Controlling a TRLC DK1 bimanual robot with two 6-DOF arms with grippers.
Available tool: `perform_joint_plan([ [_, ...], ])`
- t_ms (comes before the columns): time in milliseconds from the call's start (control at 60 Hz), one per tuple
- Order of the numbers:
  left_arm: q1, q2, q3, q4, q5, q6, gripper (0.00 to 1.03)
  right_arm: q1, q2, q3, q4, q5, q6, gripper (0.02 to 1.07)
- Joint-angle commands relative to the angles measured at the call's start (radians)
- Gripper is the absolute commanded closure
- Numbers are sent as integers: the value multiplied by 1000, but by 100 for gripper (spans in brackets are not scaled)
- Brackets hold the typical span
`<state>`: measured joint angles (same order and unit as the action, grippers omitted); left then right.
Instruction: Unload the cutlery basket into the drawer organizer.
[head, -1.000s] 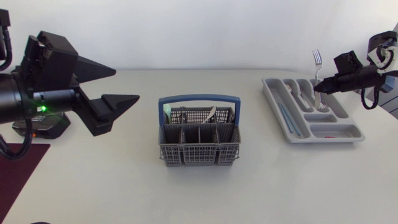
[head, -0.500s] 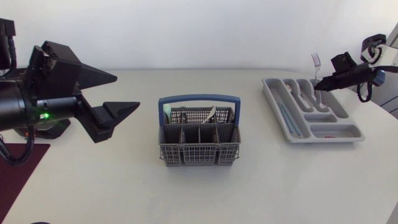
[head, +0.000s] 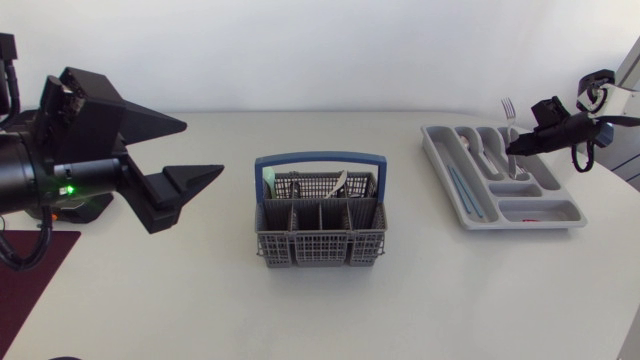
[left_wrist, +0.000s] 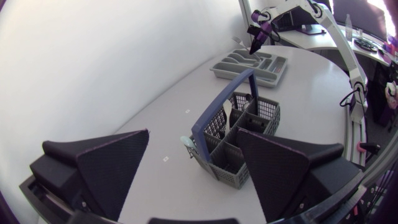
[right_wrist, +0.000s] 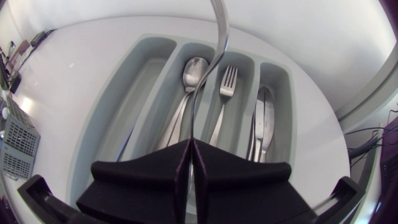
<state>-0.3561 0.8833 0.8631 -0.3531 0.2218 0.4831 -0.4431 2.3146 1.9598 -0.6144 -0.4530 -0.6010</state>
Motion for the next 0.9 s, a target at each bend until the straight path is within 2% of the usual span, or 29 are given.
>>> perform_joint_plan([
  [0,-7,-12,-30,9,-7,20,5,-9,37,24,-13,-9,-20,101],
  [250,-12,-20,-32,6,-9,20,5,-11,75,42,-13,-3,-19,101],
  [617,-14,-29,-21,-7,-9,20,5,-20,190,162,-36,8,13,97],
  [633,-15,-30,-19,-9,-9,20,5,-22,198,169,-36,16,18,92],
  [783,-24,-38,-18,-14,-16,20,5,-28,207,179,-31,30,30,75],
  [883,-27,-41,-18,-17,-18,20,5,-28,204,175,-28,33,35,51],
])
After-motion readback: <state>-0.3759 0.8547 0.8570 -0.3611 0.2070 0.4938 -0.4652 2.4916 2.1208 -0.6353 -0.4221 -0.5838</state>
